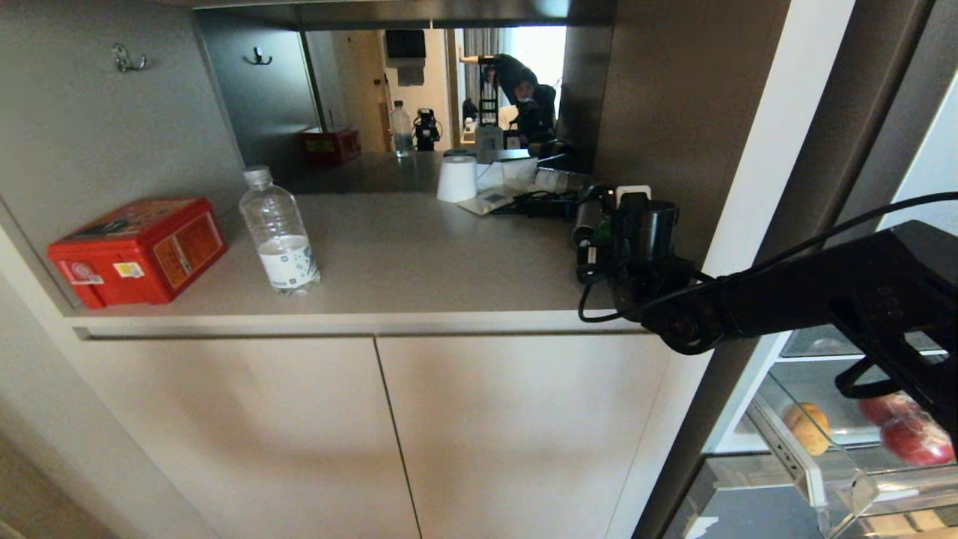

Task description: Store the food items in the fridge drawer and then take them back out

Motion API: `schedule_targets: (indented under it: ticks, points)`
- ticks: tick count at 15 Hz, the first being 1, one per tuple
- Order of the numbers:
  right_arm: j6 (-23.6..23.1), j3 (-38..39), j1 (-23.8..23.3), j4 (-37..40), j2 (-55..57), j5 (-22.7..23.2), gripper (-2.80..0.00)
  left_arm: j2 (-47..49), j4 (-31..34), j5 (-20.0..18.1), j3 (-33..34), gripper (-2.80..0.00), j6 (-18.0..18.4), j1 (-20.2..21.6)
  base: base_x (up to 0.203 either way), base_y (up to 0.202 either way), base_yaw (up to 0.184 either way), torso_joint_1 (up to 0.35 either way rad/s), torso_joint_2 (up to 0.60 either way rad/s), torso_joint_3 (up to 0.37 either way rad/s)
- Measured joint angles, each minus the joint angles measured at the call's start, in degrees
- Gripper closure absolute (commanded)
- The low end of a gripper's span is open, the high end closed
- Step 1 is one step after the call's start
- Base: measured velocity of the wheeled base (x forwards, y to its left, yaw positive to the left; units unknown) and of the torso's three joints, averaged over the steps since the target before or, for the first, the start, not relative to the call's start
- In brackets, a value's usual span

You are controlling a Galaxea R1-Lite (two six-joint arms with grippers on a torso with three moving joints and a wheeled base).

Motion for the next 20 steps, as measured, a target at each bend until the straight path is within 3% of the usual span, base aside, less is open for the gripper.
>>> schedule_targets:
  ticks: [7,8,20]
  points:
    - [2.1,0.0,-0.2,0.0,1.7,0.3,-2.80,0.0,0.0,0.0,0.0,0.00,0.0,0.0,0.000,0.000,0.000,0.000,0.00,0.000]
    - [2.1,-0.1,-0.2,0.0,1.7,0.3,0.00,0.0,0.0,0.0,0.0,0.00,0.0,0.0,0.000,0.000,0.000,0.000,0.00,0.000]
    - [2.2,2.8,0.0,-2.4,-0.2,0.2,0.00,0.0,0.0,0.0,0.0,0.00,0.0,0.0,0.000,0.000,0.000,0.000,0.00,0.000]
